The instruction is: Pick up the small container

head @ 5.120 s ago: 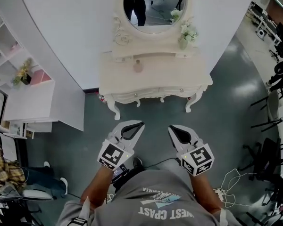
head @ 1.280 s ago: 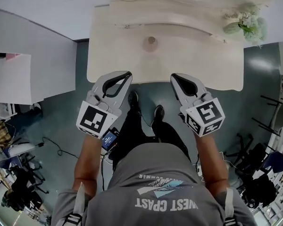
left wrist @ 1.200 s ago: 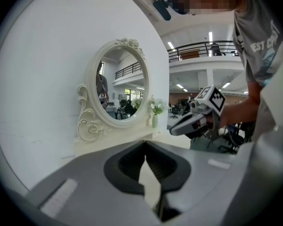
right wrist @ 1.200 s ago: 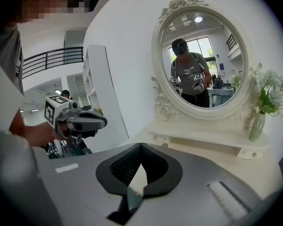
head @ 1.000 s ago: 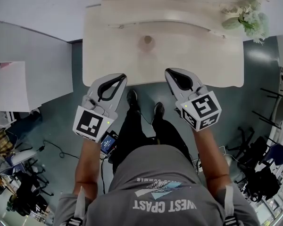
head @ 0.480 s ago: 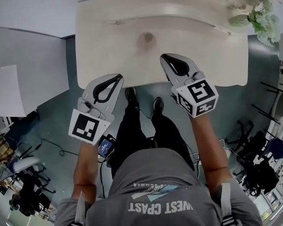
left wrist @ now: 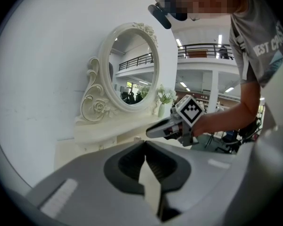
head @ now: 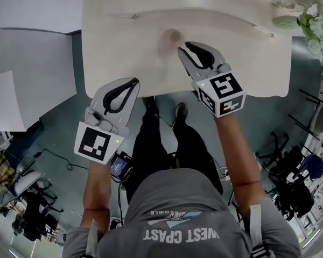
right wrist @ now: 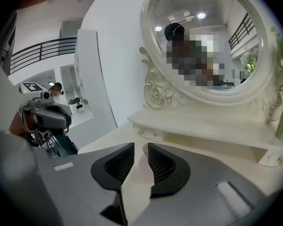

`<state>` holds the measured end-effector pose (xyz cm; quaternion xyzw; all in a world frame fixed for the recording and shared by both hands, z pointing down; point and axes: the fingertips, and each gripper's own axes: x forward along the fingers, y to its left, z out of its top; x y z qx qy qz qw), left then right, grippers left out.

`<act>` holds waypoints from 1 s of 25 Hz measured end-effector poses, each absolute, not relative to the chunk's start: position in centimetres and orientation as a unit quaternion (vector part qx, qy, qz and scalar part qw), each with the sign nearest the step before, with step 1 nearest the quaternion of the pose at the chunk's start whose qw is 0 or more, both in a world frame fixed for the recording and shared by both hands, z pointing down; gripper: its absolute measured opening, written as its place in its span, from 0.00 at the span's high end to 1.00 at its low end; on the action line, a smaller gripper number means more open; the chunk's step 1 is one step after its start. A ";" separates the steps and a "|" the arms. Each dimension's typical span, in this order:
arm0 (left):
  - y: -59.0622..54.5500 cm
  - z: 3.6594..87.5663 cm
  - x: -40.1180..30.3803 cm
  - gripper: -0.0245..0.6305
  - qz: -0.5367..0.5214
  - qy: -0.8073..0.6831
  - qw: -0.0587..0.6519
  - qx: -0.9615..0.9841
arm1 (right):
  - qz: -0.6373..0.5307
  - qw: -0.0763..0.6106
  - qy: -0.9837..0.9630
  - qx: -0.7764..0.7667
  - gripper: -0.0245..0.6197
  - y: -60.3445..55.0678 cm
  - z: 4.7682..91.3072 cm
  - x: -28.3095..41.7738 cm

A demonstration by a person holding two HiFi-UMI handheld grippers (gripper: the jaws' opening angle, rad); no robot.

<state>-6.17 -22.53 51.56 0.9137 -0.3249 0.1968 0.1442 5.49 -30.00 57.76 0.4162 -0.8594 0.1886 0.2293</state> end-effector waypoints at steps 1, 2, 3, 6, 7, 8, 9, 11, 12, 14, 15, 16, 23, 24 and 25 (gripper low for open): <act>-22.6 51.8 -6.3 0.96 0.197 -0.325 0.147 0.913 | 0.188 0.231 -0.859 0.417 0.80 -30.3 58.1 5.4; -22.7 52.0 -6.4 0.96 0.197 -0.325 0.149 0.913 | 0.187 0.233 -0.858 0.417 0.78 -30.7 58.5 5.3; -22.8 52.3 -6.5 0.96 0.198 -0.325 0.151 0.912 | 0.187 0.235 -0.858 0.417 0.77 -31.0 58.8 5.2; -23.0 52.8 -6.8 0.96 0.199 -0.325 0.155 0.911 | 0.186 0.243 -0.856 0.417 0.73 -31.8 59.8 4.6; -23.1 52.9 -7.0 0.96 0.200 -0.325 0.157 0.911 | 0.187 0.246 -0.855 0.417 0.71 -32.0 60.1 4.4; -23.2 53.0 -7.2 0.96 0.200 -0.325 0.158 0.911 | 0.187 0.249 -0.853 0.418 0.70 -32.3 60.4 4.3; -23.3 53.1 -7.2 0.96 0.200 -0.325 0.159 0.911 | 0.188 0.251 -0.852 0.419 0.69 -32.5 60.8 4.2; -23.4 53.4 -7.2 0.96 0.200 -0.325 0.161 0.910 | 0.190 0.254 -0.850 0.420 0.67 -32.9 61.5 4.2; -23.5 53.5 -7.2 0.96 0.200 -0.326 0.162 0.910 | 0.190 0.255 -0.850 0.420 0.67 -33.1 61.9 4.1; -23.7 53.9 -7.4 0.96 0.200 -0.326 0.163 0.909 | 0.189 0.258 -0.850 0.419 0.67 -33.5 62.6 3.8; -23.7 54.1 -7.6 0.96 0.200 -0.327 0.164 0.909 | 0.189 0.259 -0.850 0.419 0.67 -33.6 63.0 3.5; -23.8 54.4 -7.8 0.96 0.201 -0.327 0.165 0.909 | 0.189 0.260 -0.850 0.418 0.67 -33.8 63.4 3.2; -23.5 54.2 -8.6 0.96 0.211 -0.328 0.165 0.906 | 0.173 0.279 -0.843 0.425 0.73 -34.5 64.2 2.7; -23.5 54.1 -8.6 0.96 0.211 -0.328 0.164 0.906 | 0.169 0.284 -0.843 0.425 0.74 -34.6 64.1 2.8; -23.6 54.0 -8.5 0.96 0.210 -0.328 0.164 0.906 | 0.167 0.289 -0.842 0.423 0.74 -34.7 64.1 2.9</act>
